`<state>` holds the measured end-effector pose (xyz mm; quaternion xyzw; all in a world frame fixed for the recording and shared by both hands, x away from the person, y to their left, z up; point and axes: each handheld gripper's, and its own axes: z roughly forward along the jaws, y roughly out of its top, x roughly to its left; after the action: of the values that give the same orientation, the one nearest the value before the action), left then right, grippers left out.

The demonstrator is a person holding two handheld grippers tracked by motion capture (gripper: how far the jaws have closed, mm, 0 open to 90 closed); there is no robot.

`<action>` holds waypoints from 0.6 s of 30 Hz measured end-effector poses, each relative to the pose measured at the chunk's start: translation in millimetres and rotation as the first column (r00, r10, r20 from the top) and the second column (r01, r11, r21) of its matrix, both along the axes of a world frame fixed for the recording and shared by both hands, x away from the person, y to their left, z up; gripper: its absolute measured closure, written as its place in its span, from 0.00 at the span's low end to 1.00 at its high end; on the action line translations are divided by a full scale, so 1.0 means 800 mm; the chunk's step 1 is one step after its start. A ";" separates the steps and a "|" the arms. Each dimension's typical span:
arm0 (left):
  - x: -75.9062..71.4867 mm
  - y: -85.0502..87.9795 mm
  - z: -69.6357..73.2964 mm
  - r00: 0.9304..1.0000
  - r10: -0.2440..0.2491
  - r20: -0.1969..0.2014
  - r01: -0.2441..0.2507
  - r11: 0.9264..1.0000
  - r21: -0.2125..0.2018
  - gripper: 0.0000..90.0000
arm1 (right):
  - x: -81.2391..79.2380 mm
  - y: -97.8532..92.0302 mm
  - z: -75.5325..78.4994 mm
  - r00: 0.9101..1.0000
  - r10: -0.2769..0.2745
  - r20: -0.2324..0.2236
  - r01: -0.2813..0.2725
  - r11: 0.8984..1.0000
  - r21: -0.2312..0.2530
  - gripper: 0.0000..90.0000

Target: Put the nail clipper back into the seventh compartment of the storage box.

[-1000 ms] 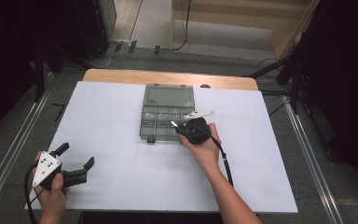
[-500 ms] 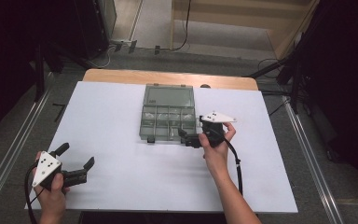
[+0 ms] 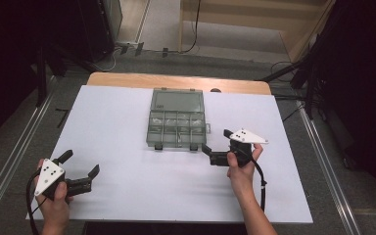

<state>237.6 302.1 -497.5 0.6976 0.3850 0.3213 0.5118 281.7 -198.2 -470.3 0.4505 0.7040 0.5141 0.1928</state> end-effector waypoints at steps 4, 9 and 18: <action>0.000 0.000 0.000 1.000 -0.001 0.000 0.001 1.000 0.004 0.00 | -0.011 -0.010 -0.003 1.000 -0.014 0.014 0.014 1.000 -0.004 0.00; 0.000 0.000 0.000 1.000 0.000 0.000 0.000 1.000 0.005 0.00 | -0.023 -0.024 -0.007 0.999 -0.037 0.015 0.037 0.999 0.006 0.00; 0.000 0.000 0.000 1.000 -0.001 0.001 0.001 1.000 0.011 0.00 | -0.043 -0.046 -0.013 0.998 -0.067 0.018 0.067 0.998 0.000 0.00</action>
<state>237.5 301.8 -497.4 0.7005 0.3824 0.3236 0.5082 246.9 -235.2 -480.9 0.4694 0.6867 0.5112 0.2162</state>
